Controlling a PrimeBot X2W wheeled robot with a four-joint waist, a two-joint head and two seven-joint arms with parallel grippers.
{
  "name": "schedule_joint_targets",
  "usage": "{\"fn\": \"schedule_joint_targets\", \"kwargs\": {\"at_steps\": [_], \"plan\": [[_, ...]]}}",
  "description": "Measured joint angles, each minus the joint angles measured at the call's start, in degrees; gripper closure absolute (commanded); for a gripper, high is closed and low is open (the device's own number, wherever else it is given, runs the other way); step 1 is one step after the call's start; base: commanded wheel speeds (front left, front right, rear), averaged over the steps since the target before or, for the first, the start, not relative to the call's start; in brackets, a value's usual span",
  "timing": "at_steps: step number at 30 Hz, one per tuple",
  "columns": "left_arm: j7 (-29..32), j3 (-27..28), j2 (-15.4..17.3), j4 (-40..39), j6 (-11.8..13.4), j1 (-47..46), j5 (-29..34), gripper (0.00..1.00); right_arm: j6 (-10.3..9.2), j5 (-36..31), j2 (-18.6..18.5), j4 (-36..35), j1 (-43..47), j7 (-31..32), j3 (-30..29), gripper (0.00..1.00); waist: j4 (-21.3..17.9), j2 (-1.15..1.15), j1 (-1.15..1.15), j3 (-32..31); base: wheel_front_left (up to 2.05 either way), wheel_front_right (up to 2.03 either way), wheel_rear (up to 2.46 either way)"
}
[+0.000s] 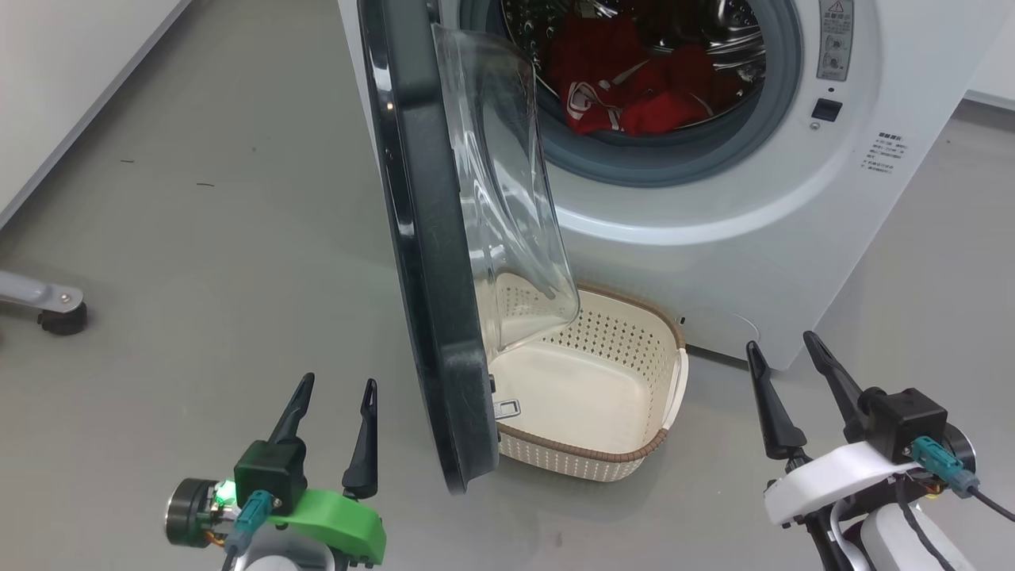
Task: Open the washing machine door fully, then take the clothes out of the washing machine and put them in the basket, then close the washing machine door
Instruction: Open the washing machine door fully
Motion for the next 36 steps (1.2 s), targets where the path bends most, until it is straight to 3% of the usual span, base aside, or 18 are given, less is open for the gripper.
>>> {"fn": "schedule_joint_targets", "kwargs": {"at_steps": [24,25,26,27,36], "plan": [[0.00,-0.08,0.00,0.68,0.01,0.42,-0.18,0.02,0.10,-4.08,3.93,-0.20,2.09,0.00,-3.50,0.00,-0.05,0.00,0.00,-0.45,0.00,0.00,0.00],[0.00,-0.09,0.00,0.71,0.01,0.43,-0.19,0.49,0.11,-4.17,4.04,-0.19,2.22,0.00,-3.61,0.00,-0.04,0.00,0.00,-0.48,0.00,0.00,0.00],[0.00,-0.10,0.00,0.73,0.01,0.43,-0.24,0.87,0.21,-4.39,4.11,-0.19,2.34,0.00,-3.76,0.00,-0.04,0.00,0.00,-0.51,0.00,0.00,0.00],[0.01,-0.15,0.00,0.73,0.01,0.44,-0.33,1.00,0.42,-4.46,4.17,-0.18,2.38,0.00,-3.91,0.00,-0.04,0.00,0.00,-0.53,0.00,0.00,0.00],[0.01,-0.37,0.00,-0.08,0.01,0.47,-0.58,1.00,1.11,-5.14,5.05,-0.02,2.48,0.00,-5.46,0.00,0.02,0.00,0.00,-0.76,0.00,0.00,0.00]]}}
